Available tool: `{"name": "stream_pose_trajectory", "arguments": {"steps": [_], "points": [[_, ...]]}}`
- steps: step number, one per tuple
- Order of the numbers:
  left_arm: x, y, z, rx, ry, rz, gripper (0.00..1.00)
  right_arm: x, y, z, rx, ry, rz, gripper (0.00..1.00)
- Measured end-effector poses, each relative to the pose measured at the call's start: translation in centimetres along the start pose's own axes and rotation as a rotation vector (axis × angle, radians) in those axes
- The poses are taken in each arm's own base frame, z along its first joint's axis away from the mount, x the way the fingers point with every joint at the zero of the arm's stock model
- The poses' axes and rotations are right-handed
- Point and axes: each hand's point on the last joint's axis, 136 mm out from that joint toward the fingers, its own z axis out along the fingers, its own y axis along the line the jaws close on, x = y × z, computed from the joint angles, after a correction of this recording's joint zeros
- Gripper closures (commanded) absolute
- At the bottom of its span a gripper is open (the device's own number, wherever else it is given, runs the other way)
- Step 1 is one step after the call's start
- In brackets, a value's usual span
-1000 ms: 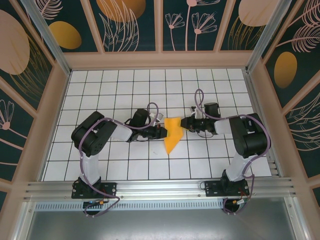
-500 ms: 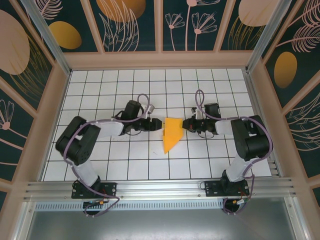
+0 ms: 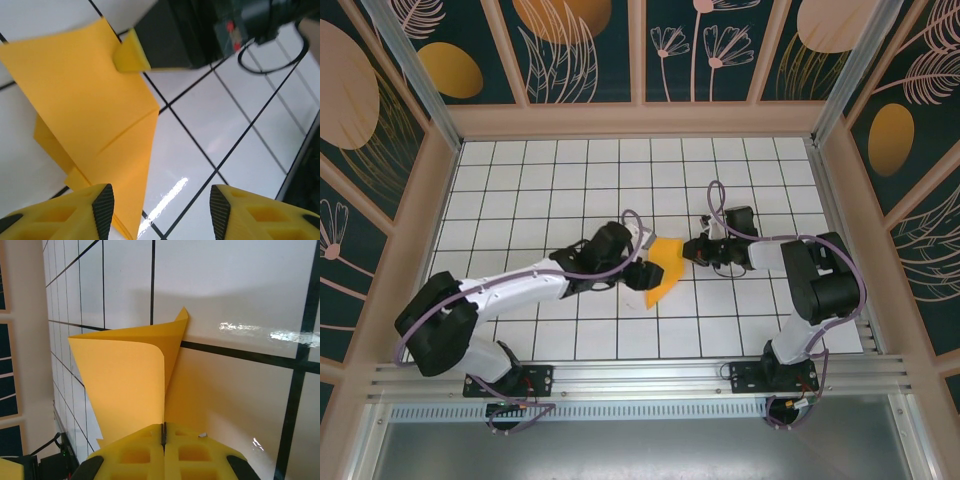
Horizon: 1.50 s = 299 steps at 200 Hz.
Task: Fold a paper plane with a square sheet of paper (fold left side to right side)
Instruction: Fold the wing for the fifth time at the center of the table.
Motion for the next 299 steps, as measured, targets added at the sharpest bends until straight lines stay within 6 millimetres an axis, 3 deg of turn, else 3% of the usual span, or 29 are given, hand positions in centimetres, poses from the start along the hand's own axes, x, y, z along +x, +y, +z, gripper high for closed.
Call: {"name": "stream_pose_trajectory", "arguments": {"steps": [36, 79, 109, 188, 299], "points": [[2.8, 1.4, 2.7, -0.162, 0.084, 0.026, 0.39, -0.1, 0.1, 0.0, 0.004, 0.003, 0.010, 1.00], [1.9, 0.3, 5.2, -0.271, 0.091, 0.099, 0.37, -0.4, 0.4, -0.1, 0.015, 0.018, 0.053, 1.00], [2.5, 0.4, 6.4, -0.319, 0.113, 0.131, 0.37, -0.5, 0.4, -0.2, 0.027, 0.025, 0.072, 1.00], [3.9, 2.4, 7.3, -0.446, 0.155, 0.172, 0.39, -0.1, 0.0, -0.2, 0.046, 0.037, 0.109, 1.00], [4.7, 3.2, 8.2, -0.499, 0.167, 0.196, 0.59, -0.1, 0.1, -0.2, 0.046, 0.038, 0.107, 1.00]]}}
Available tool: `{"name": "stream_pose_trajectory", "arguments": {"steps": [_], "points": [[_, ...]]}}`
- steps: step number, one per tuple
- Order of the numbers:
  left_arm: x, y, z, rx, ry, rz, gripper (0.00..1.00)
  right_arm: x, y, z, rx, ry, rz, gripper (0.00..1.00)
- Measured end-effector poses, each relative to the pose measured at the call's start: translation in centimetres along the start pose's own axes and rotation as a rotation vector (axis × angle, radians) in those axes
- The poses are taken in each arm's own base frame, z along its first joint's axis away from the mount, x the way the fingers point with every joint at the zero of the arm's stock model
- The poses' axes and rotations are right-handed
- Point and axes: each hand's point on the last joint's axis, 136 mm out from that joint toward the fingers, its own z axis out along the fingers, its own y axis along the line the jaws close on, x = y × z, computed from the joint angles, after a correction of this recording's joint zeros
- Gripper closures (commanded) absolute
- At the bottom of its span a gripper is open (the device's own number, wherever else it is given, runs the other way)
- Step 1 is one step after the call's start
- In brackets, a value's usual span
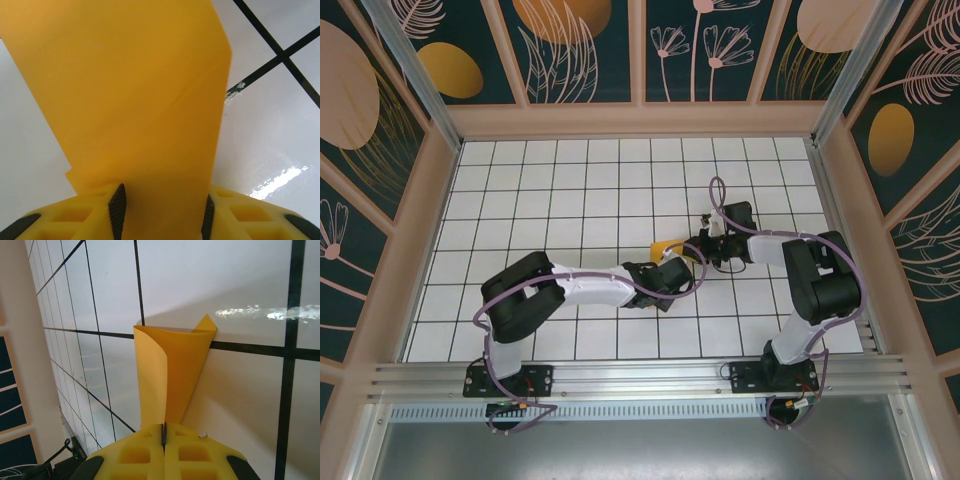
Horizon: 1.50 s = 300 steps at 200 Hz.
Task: Fold a paper plane with a square sheet of paper (fold left side to right side)
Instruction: Fold the wing for the fifth time at the center of the table.
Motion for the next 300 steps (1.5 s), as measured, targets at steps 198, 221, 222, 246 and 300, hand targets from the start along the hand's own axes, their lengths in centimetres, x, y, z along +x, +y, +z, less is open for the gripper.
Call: {"name": "stream_pose_trajectory", "arguments": {"steps": [198, 221, 222, 246, 300], "points": [[0.0, -1.5, -0.2, 0.126, 0.044, -0.025, 1.00, -3.1, 0.5, -3.5, 0.079, -0.135, -0.050, 0.42], [-1.0, -1.5, -0.6, 0.203, 0.047, -0.067, 1.00, -4.0, 1.5, -5.8, 0.095, -0.228, -0.089, 0.35], [-1.0, -1.5, -0.6, 0.205, 0.047, -0.068, 1.00, -4.0, 1.5, -5.8, 0.097, -0.230, -0.091, 0.34], [-2.3, -1.3, -0.9, 0.285, 0.042, -0.119, 1.00, -3.2, 1.1, -6.9, 0.122, -0.271, -0.100, 0.28], [-3.0, -0.8, -0.8, 0.455, 0.058, -0.232, 1.00, -0.2, -0.8, -6.1, 0.103, -0.242, -0.031, 0.21]]}}
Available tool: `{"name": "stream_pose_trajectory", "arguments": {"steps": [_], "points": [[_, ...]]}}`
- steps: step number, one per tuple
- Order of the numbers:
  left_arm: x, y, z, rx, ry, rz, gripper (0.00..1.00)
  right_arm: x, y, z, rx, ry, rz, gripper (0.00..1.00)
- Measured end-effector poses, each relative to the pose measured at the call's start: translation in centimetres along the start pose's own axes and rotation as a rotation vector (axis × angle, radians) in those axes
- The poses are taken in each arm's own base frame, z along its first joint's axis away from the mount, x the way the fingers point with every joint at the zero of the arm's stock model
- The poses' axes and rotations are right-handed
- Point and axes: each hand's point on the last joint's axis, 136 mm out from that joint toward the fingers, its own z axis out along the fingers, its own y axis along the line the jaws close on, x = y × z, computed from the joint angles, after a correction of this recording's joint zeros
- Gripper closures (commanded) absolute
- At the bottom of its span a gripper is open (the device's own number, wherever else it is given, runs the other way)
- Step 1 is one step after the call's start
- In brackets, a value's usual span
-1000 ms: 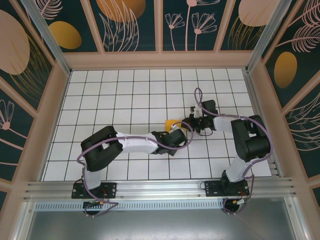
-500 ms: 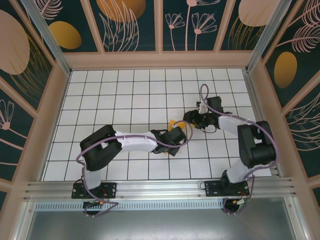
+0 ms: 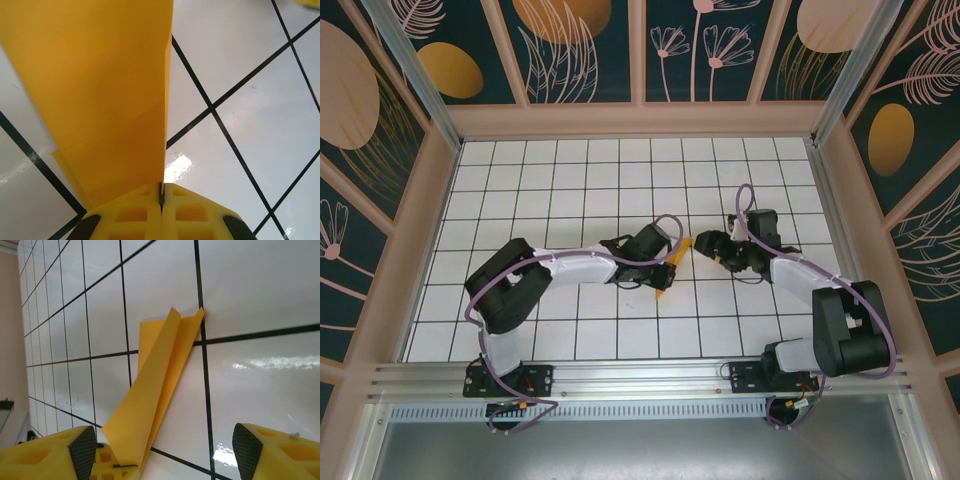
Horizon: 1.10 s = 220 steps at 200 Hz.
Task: Fold a paper plane with a square sheet of paper (fold left side to right side)
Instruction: Fold the wing for the fifth time at the center of the table.
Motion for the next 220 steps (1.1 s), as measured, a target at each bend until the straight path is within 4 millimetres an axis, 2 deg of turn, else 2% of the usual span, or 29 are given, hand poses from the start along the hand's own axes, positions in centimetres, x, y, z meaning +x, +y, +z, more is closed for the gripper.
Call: {"name": "stream_pose_trajectory", "arguments": {"steps": [44, 89, 126, 157, 175, 220], "points": [[-0.1, 0.4, -0.1, 0.111, 0.005, -0.089, 1.00, 0.6, 1.7, 1.1, -0.082, 0.015, 0.019, 0.11], [-0.5, 0.0, -0.4, 0.176, 0.001, -0.123, 1.00, 0.7, 2.5, 3.4, -0.087, 0.069, 0.060, 0.08], [-1.3, 0.3, -0.6, 0.189, -0.022, -0.159, 1.00, -0.5, 3.4, 4.7, -0.076, 0.071, 0.077, 0.08], [-1.6, 0.8, -0.6, 0.183, -0.030, -0.187, 1.00, -1.1, 3.3, 5.6, -0.056, 0.077, 0.097, 0.09], [-1.5, 0.4, -0.6, 0.202, -0.025, -0.182, 1.00, -1.6, 3.3, 6.0, -0.043, 0.071, 0.109, 0.11], [-1.4, 0.2, -0.7, 0.253, -0.034, -0.199, 1.00, -2.6, 2.9, 5.5, -0.021, 0.030, 0.112, 0.13]]}}
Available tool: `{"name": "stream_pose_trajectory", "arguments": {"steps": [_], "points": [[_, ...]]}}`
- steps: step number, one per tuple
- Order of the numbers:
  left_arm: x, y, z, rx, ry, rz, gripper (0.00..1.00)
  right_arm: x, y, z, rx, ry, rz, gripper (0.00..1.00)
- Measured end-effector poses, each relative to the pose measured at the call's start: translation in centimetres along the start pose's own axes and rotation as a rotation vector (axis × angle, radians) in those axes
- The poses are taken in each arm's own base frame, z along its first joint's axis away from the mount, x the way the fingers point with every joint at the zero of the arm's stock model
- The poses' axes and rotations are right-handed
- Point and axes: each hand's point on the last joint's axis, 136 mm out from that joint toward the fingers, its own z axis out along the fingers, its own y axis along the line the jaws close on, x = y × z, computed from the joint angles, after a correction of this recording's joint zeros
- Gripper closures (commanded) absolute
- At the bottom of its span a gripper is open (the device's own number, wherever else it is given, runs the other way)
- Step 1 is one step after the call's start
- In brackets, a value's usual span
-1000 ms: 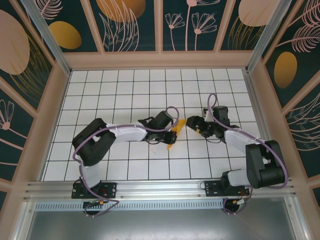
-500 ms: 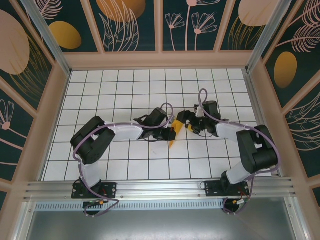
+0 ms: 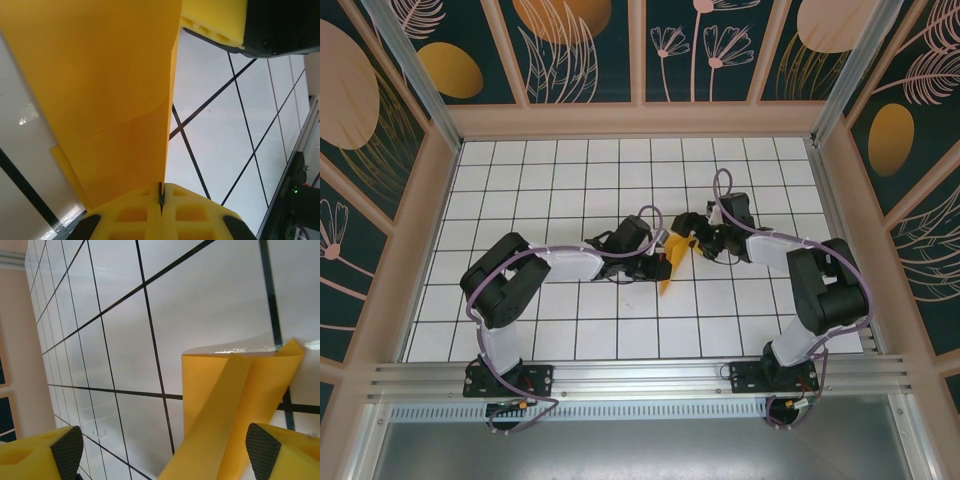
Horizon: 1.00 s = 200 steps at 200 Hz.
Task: Fold a paper plane with a square sheet of paper (fold left side to right side)
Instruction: Fold the wing for the fifth time at the center of the table.
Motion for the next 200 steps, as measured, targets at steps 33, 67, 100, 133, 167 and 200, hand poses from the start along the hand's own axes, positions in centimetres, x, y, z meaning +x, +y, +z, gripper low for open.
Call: {"name": "stream_pose_trajectory", "arguments": {"steps": [33, 67, 100, 133, 167, 200], "points": [[0.2, 0.4, -0.1, 0.028, 0.010, -0.031, 1.00, -0.3, -0.3, -1.9, -0.002, -0.039, -0.019, 0.19], [0.0, 0.4, 0.1, 0.072, 0.006, -0.055, 1.00, 0.5, -0.3, -2.9, -0.012, -0.049, -0.060, 0.36], [0.3, 0.9, 0.4, 0.092, 0.016, -0.091, 1.00, 2.1, -1.8, -2.7, 0.017, -0.023, -0.054, 0.38], [0.1, 0.9, 0.4, 0.110, 0.013, -0.109, 1.00, 3.2, -1.6, -2.0, 0.035, -0.006, -0.073, 0.42], [0.0, 0.9, 0.4, 0.133, 0.006, -0.131, 1.00, 4.5, -2.2, -0.8, 0.067, 0.028, -0.055, 0.50], [0.0, 1.5, 0.4, 0.138, 0.002, -0.161, 1.00, 5.2, -3.2, 0.0, 0.098, 0.053, -0.028, 0.50]]}}
